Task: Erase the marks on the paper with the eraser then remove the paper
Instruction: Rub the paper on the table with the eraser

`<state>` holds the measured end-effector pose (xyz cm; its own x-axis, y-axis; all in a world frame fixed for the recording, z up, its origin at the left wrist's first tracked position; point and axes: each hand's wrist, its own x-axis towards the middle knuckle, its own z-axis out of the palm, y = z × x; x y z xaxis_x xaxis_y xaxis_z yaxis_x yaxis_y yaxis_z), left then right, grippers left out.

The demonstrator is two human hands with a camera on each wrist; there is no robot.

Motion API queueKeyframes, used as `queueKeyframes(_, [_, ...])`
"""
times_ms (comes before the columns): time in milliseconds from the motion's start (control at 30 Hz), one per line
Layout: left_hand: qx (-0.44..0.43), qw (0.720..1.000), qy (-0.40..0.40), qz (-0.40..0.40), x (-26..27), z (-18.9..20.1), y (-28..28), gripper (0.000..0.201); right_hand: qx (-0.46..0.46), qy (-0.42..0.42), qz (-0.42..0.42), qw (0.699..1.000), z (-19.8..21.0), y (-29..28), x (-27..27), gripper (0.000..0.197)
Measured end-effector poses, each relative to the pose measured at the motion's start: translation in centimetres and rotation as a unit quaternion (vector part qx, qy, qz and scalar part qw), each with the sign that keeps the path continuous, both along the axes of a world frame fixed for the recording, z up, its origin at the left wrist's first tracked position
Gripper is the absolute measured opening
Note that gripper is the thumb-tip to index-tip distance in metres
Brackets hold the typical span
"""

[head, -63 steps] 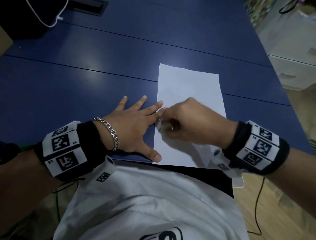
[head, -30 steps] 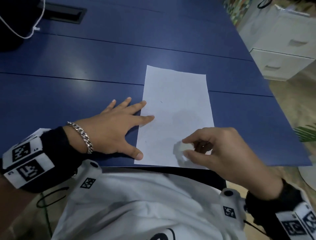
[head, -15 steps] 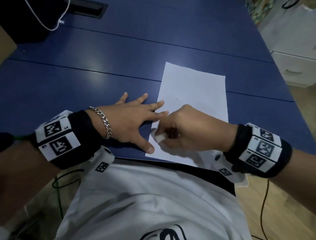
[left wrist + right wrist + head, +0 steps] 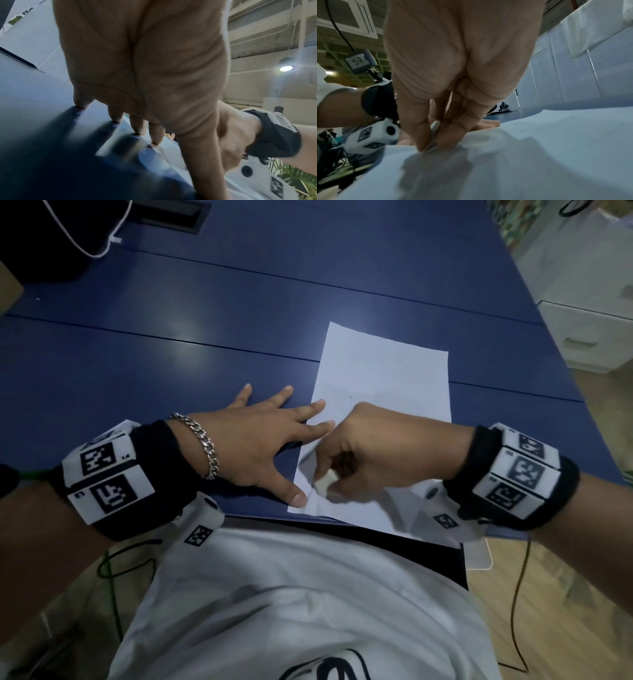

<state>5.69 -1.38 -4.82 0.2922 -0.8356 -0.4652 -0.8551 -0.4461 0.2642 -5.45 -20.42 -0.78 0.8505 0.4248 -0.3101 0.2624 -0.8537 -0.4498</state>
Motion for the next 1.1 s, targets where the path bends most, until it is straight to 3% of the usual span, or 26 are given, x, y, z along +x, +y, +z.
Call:
queueKeyframes(100, [-0.009, 1.0, 0.015, 0.005, 0.0, 0.4, 0.1, 0.095, 0.014, -0.061, -0.014, 0.998, -0.6, 0.7, -0.1, 0.013])
queueKeyframes(167, [-0.001, 1.0, 0.002, 0.003, 0.1, 0.3, 0.2, 0.109, -0.006, -0.071, -0.017, 0.997, -0.5, 0.3, -1.2, 0.011])
queueKeyframes(233, [0.005, 1.0, -0.018, -0.005, 0.1, 0.3, 0.2, 0.116, -0.034, -0.046, -0.032, 0.998, 0.0, -1.0, -2.6, 0.013])
queueKeyframes(433, [0.011, 1.0, 0.003, -0.014, 0.1, 0.4, 0.6, 0.105, -0.028, -0.012, -0.095, 0.995, 0.2, -3.2, -5.6, 0.011])
queueKeyframes(567, [0.002, 1.0, 0.001, -0.002, -0.7, 0.5, 0.2, 0.104, -0.038, 0.025, -0.081, 0.996, 1.0, -2.8, -4.7, 0.013])
queueKeyframes(867, [-0.011, 1.0, -0.025, -0.012, -1.0, 0.1, 0.4, 0.1, 0.02, -0.106, -0.04, 0.993, -0.7, 1.0, -0.9, 0.016])
queueKeyframes(1100, [-0.001, 0.999, -0.035, -0.013, -0.9, -0.5, 0.5, 0.118, 0.021, 0.019, -0.028, 0.999, 0.2, 0.1, -1.4, 0.006])
